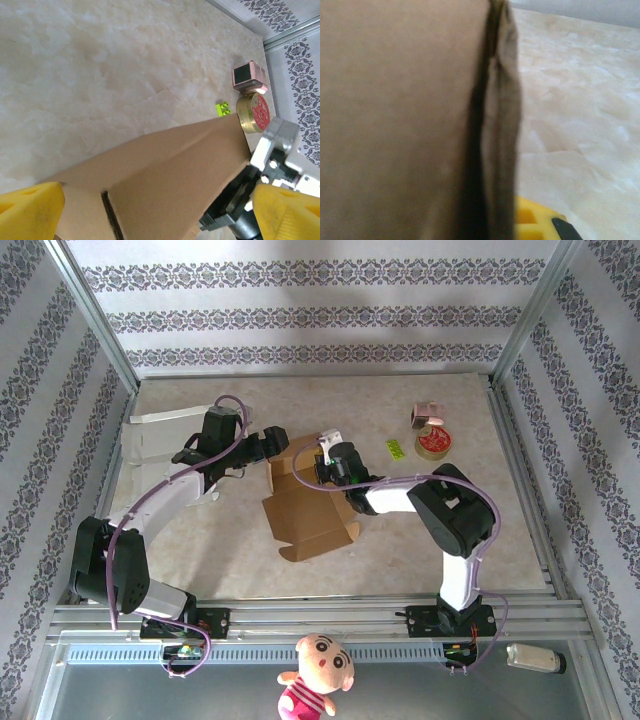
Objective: Fold the paper box
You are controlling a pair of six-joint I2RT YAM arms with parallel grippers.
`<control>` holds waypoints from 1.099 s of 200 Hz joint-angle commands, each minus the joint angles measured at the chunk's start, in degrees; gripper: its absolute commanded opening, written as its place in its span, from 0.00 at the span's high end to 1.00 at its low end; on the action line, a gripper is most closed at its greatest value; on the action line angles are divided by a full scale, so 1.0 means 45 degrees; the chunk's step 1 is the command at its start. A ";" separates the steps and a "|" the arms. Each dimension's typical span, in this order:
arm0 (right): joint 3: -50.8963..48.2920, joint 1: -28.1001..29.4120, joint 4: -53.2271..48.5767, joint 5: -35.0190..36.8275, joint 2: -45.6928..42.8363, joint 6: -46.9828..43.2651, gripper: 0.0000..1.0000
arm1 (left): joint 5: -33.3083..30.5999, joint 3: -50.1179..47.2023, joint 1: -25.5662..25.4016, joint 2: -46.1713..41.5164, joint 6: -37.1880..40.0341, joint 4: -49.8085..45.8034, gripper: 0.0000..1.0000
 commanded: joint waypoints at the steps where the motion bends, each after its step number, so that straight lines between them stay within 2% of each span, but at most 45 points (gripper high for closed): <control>1: -0.0523 -0.0563 -0.0507 -0.0635 -0.1586 -0.1356 0.97 | -0.0154 0.0413 -0.0053 -0.0761 0.0528 -0.0589 0.03; 24: -0.0516 -0.1567 -0.1642 -0.2529 -0.3942 -0.4416 0.99 | -0.0590 0.0797 -0.0045 -0.1298 0.1195 -0.1391 0.03; 35: 0.0539 -0.2005 -0.3734 -0.3438 -0.4804 -0.6203 1.00 | -0.0900 0.0890 -0.0055 -0.1571 0.1480 -0.1754 0.03; 45: 0.2222 -0.1979 -0.6445 -0.3427 -0.5049 -0.8719 1.00 | -0.1278 0.0880 -0.0046 -0.1848 0.1709 -0.1957 0.02; 55: 0.4094 -0.1642 -0.9438 -0.2695 -0.4737 -1.1886 1.00 | -0.1660 0.0778 -0.0032 -0.2148 0.1879 -0.2071 0.03; 65: 0.5429 -0.1112 -1.1398 -0.1080 -0.4300 -1.4191 1.00 | -0.2086 0.0552 -0.0034 -0.2490 0.1942 -0.1975 0.03; 74: 0.5543 -0.0536 -1.1503 0.0745 -0.3957 -1.6407 1.00 | -0.2451 0.0228 -0.0013 -0.2835 0.1906 -0.1734 0.03; 84: 0.5094 0.0083 -1.1142 0.1968 -0.3581 -1.9471 1.00 | -0.2819 -0.0139 0.0011 -0.3153 0.1725 -0.1452 0.03; 94: 0.4362 0.0574 -1.0511 0.2576 -0.3149 -2.2141 0.99 | -0.2977 -0.0427 0.0070 -0.3477 0.1509 -0.1233 0.03; 101: 0.4047 0.0824 -1.0002 0.2489 -0.2825 -2.3217 0.97 | -0.2960 -0.0590 0.0118 -0.3630 0.1385 -0.1124 0.03; 128: 0.4111 0.2158 -1.0228 0.1531 -0.1199 -2.3826 0.90 | -0.2852 -0.0996 0.0236 -0.4037 0.1247 -0.1058 0.03; 161: 0.2808 0.3070 -0.7323 0.1291 -0.0081 -2.3827 0.81 | -0.2855 -0.1358 0.0316 -0.4328 0.1072 -0.0999 0.03; 190: 0.1974 0.3239 -0.6248 0.1338 -0.0693 -2.3683 0.57 | -0.2794 -0.1280 0.0380 -0.4178 0.1172 -0.1008 0.02; 220: 0.1455 0.3148 -0.6305 0.1652 -0.1891 -2.3100 0.45 | -0.2606 -0.1054 0.0406 -0.3677 0.1125 -0.0826 0.02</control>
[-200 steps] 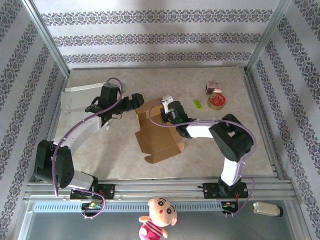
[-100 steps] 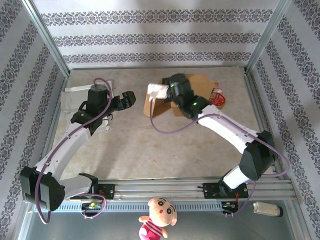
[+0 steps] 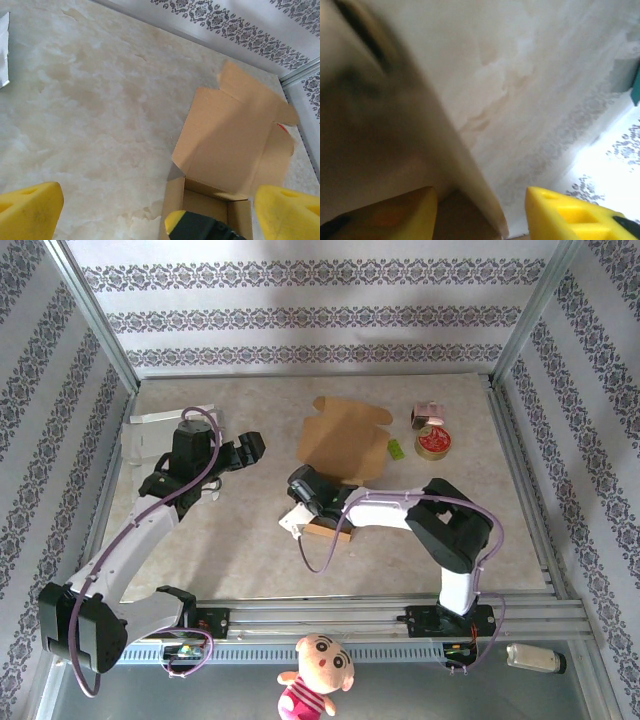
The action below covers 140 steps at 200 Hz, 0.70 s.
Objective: Fold the paper box
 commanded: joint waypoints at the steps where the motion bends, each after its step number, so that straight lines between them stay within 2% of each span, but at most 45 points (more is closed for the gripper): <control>1: -0.0322 -0.0112 0.0699 0.0339 -0.1362 0.0397 0.45 | 0.0074 0.0239 0.0142 0.0315 -0.0123 0.0458 0.02; 16: -0.0357 -0.0171 0.0478 0.0521 -0.2059 0.1490 0.36 | 0.0151 0.0382 0.0130 0.0592 -0.0096 0.0529 0.02; 27: -0.0204 -0.0191 0.0205 0.0491 -0.2667 0.3219 0.26 | 0.0298 0.0426 0.0133 0.0765 0.0066 0.0665 0.02; 40: 0.0126 -0.0381 0.0110 0.0321 -0.3471 0.7157 0.13 | 0.0694 0.0468 0.0137 0.1007 0.0535 0.0907 0.02; 50: 0.0590 -0.0907 -0.0763 -0.0144 -0.4133 1.0933 0.10 | 0.0971 0.0558 0.0134 0.1213 0.0989 0.0957 0.03; 69: 0.0972 -0.2886 -0.2520 -0.3153 -0.5374 1.7654 0.05 | 0.1426 0.0899 0.0143 0.1649 0.1601 0.0629 0.04; 86: 0.0262 -0.5353 -0.2308 -0.6581 -0.6047 2.3003 0.02 | 0.2072 0.1494 0.0146 0.2283 0.1939 0.0086 0.04; 101: -0.0205 -0.7465 -0.1957 -0.9172 -0.5905 2.6606 0.02 | 0.2636 0.2544 0.0165 0.3302 0.2105 -0.0965 0.04; 122: -0.0108 -0.9511 -0.2141 -1.0826 -0.4840 2.9016 0.06 | 0.3473 0.3800 0.0182 0.4828 0.2048 -0.1732 0.05; 140: 0.0402 -1.0373 -0.2555 -1.1106 -0.3586 2.8896 0.06 | 0.4086 0.4427 0.0182 0.5742 0.1859 -0.1500 0.05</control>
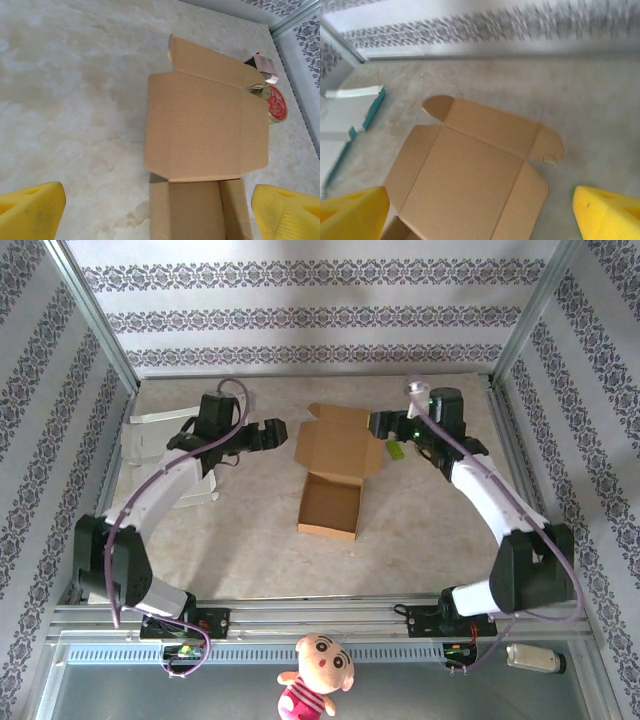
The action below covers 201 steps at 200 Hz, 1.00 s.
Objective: Fold the paper box
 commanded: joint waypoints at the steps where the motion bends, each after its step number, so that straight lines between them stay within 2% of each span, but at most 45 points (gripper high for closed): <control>1: 0.0154 -0.0762 -0.1126 -0.2733 0.1574 0.3699 0.06 | 0.1340 0.0793 0.0173 0.1007 0.0254 -0.0720 0.05; 27: 0.0888 -0.0987 -0.1048 -0.2982 0.3235 0.3240 0.08 | 0.1862 0.1307 0.0179 0.1857 0.0221 -0.0199 0.05; 48: 0.1163 -0.0960 -0.0484 -0.3447 0.4301 0.3489 0.18 | 0.1784 0.2034 0.0180 0.2734 0.0676 -0.0518 0.05; 54: 0.1120 -0.0945 -0.0169 -0.3542 0.4491 0.3637 0.24 | 0.1828 0.2276 0.0167 0.3008 0.0819 -0.0612 0.05; 71: 0.0945 -0.0894 0.0359 -0.3548 0.4730 0.3699 0.51 | 0.1906 0.3017 0.0169 0.3868 0.1062 -0.0972 0.05; 91: 0.0768 -0.0828 0.0396 -0.3257 0.4609 0.3281 0.66 | 0.1995 0.4034 0.0149 0.4990 0.1507 -0.1554 0.07; 120: 0.0690 -0.0828 0.0384 -0.3669 0.4499 0.2863 0.69 | 0.2073 0.5449 0.0158 0.6422 0.2351 -0.2347 0.16; 162: 0.0826 -0.0803 0.0426 -0.3779 0.4482 0.2678 0.75 | 0.2909 0.6848 0.0167 0.8079 0.2851 -0.2566 0.25; 201: 0.1083 -0.0755 0.0281 -0.3759 0.4518 0.2379 0.80 | 0.4430 0.6777 0.0154 0.8726 0.2135 -0.0951 0.47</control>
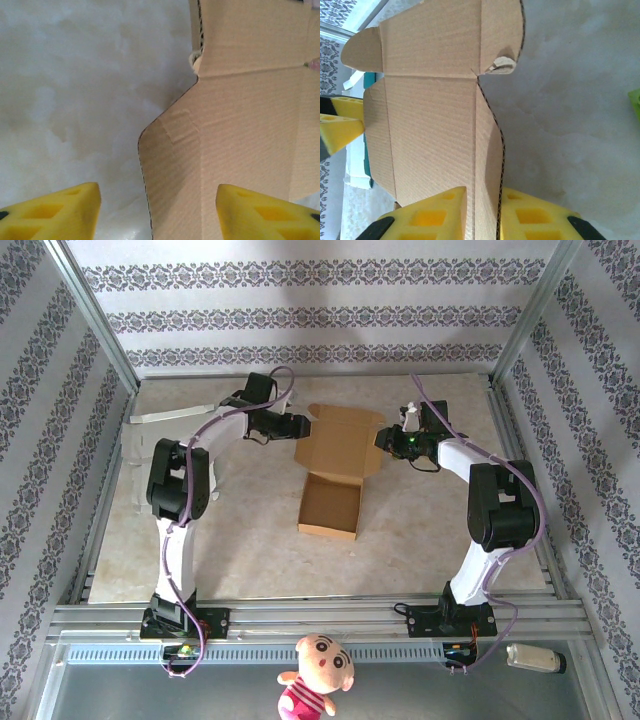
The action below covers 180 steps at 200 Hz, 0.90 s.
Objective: Fold the paper box
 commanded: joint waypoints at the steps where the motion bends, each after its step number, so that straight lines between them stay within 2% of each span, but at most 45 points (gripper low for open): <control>1: 0.0482 0.0161 0.0074 -0.0287 -0.0198 -0.0475 0.81 | 0.1340 0.0022 0.0159 0.0176 -0.0281 0.1021 0.47; 31: 0.0611 0.0197 0.0074 -0.0345 -0.0254 -0.0532 0.82 | 0.1474 -0.0078 0.0149 0.0184 -0.0373 0.1429 0.66; 46: 0.0674 0.0270 0.0061 -0.0292 -0.0348 -0.0579 0.82 | 0.1440 -0.0153 0.0163 0.0016 -0.0217 0.1427 0.82; 56: 0.0711 0.0333 0.0050 -0.0254 -0.0456 -0.0638 0.82 | 0.1406 -0.0278 0.0155 -0.0177 -0.0080 0.1446 0.87; 86: 0.0801 0.0834 0.0169 0.0051 -0.1103 -0.1278 0.84 | 0.1187 -0.1414 0.0146 -0.1404 0.0426 0.2894 0.89; 107: 0.0768 0.1681 0.0022 0.1673 -0.1710 -0.2120 0.82 | 0.0483 -0.2826 -0.0018 -0.2544 0.0542 0.5044 0.90; 135: 0.0429 0.2945 0.0578 0.3930 -0.2205 -0.3138 0.81 | -0.0782 -0.5167 -0.0963 -0.3827 0.1464 0.8617 0.88; 155: 0.0196 0.3605 0.1196 0.4692 -0.2247 -0.3821 0.81 | -0.1621 -0.6544 -0.1635 -0.4383 0.2404 1.0900 0.85; 180: -0.0262 0.4120 0.2199 0.5547 -0.2281 -0.4237 0.79 | -0.1784 -0.7225 -0.1847 -0.4341 0.2433 1.2345 0.85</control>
